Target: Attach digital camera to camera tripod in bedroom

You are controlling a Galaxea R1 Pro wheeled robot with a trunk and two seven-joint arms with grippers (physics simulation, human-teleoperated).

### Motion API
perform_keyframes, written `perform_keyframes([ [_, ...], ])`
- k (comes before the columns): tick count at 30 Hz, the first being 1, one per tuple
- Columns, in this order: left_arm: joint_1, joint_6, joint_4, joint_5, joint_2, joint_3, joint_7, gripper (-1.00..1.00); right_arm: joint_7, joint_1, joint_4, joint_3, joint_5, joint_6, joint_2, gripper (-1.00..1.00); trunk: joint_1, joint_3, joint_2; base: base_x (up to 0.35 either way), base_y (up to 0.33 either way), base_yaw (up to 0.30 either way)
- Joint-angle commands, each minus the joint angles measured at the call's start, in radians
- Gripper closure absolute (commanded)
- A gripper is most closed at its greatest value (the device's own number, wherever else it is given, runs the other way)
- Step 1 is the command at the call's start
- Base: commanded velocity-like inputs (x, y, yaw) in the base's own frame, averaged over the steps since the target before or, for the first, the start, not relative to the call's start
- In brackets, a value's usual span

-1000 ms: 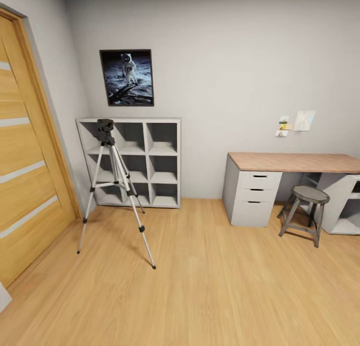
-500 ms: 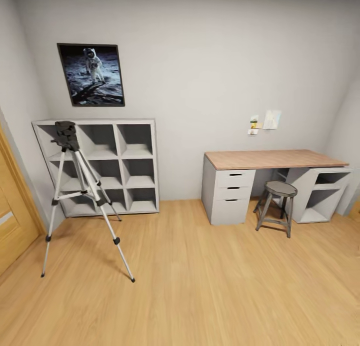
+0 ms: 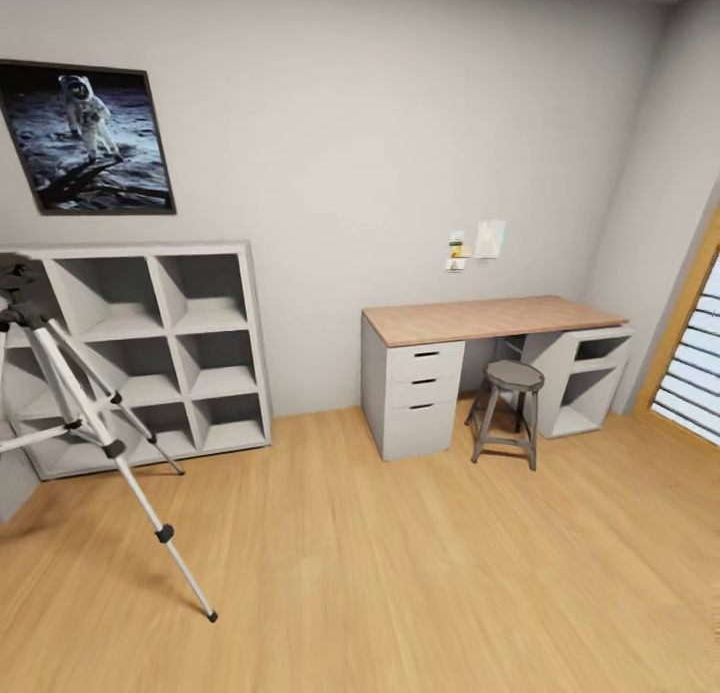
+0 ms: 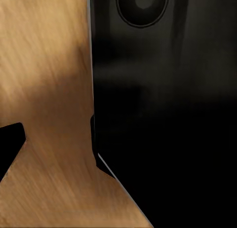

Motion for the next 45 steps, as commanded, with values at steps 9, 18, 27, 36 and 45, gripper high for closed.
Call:
perform_keyframes([
  [9, 0.001, 0.0, -0.002, 0.0, 0.0, 0.0, 0.0, -1.0, 0.002, 0.0, -0.001, -0.003, 0.0, -0.003, 0.0, -1.0, 0.001, -0.001, 0.0, 0.339, 0.0, -0.3],
  [18, 0.001, 0.0, -0.002, 0.0, 0.0, 0.0, 0.0, -1.0, 0.002, 0.0, -0.001, -0.006, 0.0, -0.002, 0.0, -1.0, 0.001, -0.001, 0.0, 0.325, -0.094, -0.3],
  [27, 0.001, 0.0, -0.002, 0.0, 0.0, 0.0, 0.0, -1.0, 0.002, 0.0, -0.001, -0.004, 0.0, -0.003, 0.0, -1.0, 0.001, -0.001, 0.0, 0.323, -0.112, -0.3],
  [36, 0.001, 0.004, -0.002, 0.0, 0.0, 0.0, 0.0, -1.0, 0.002, 0.0, -0.001, -0.004, 0.0, -0.003, 0.0, -1.0, 0.001, -0.001, 0.0, 0.323, -0.118, -0.3],
  [45, 0.001, 0.005, -0.002, 0.0, 0.0, 0.0, 0.0, -1.0, 0.002, 0.0, -0.001, -0.004, 0.0, -0.003, 0.001, -1.0, 0.001, -0.001, 0.0, 0.323, -0.126, -0.3],
])
